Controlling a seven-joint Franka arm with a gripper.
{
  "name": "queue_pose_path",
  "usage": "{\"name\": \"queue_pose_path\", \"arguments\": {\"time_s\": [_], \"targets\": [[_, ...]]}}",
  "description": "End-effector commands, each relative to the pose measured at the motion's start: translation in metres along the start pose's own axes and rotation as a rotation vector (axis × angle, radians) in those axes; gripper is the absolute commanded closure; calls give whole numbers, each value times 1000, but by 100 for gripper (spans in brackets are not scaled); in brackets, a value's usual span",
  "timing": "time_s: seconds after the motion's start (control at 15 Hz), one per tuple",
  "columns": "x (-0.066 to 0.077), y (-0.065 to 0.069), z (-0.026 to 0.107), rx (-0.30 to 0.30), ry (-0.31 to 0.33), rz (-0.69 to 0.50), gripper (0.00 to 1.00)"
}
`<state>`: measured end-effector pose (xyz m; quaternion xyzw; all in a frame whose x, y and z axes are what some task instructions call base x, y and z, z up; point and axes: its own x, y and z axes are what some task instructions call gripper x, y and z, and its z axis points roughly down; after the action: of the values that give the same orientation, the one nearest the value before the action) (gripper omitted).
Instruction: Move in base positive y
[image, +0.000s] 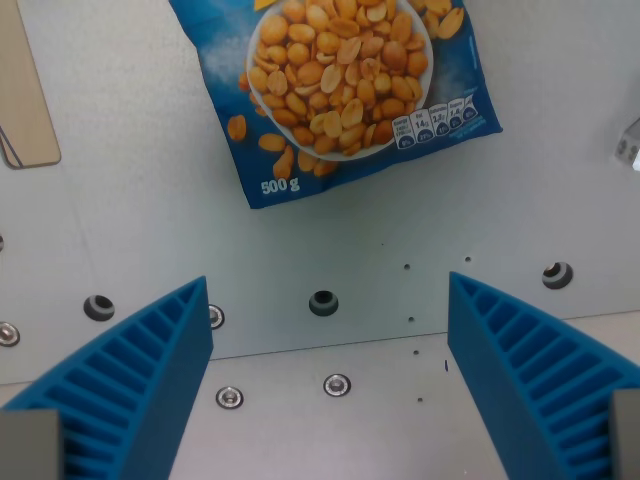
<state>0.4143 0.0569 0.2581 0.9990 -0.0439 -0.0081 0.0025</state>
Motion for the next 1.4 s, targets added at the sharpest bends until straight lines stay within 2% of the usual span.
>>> {"name": "queue_pose_path", "arguments": {"time_s": [0.07,1.4], "targets": [[-1,-5,-2,1,5,0,0],[-16,-105,-2,1,5,0,0]]}}
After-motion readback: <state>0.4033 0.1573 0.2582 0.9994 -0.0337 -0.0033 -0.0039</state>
